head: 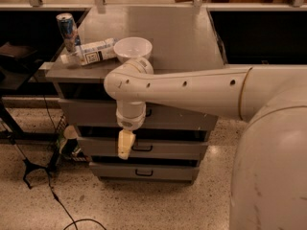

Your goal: Open top drawer

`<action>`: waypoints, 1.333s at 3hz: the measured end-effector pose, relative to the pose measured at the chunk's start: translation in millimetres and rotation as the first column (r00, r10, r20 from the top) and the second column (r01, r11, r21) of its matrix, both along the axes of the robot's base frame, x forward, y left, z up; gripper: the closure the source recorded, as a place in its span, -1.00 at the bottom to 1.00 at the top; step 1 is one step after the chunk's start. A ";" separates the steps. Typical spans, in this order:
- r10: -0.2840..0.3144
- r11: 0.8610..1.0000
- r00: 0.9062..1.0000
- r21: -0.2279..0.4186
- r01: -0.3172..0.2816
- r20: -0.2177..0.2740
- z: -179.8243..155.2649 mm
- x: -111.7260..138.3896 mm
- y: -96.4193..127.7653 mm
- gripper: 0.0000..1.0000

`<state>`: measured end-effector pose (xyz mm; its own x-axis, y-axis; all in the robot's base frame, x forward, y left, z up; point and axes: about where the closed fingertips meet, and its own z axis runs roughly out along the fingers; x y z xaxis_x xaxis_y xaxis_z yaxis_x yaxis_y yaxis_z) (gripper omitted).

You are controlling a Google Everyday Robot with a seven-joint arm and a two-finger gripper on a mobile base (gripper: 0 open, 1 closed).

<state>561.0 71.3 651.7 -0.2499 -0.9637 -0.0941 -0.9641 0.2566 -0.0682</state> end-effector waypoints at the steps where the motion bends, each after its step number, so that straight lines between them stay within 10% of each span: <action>1: 0.018 1.000 1.000 0.004 -0.018 -0.009 -4.6 -2.1 -4.0 -1.00; 4: 0.135 0.991 0.991 0.000 -0.135 -0.008 -15.3 -12.9 5.0 -1.00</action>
Offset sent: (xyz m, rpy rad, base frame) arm -0.0027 -0.0025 -0.0061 0.0171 -0.0095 0.0818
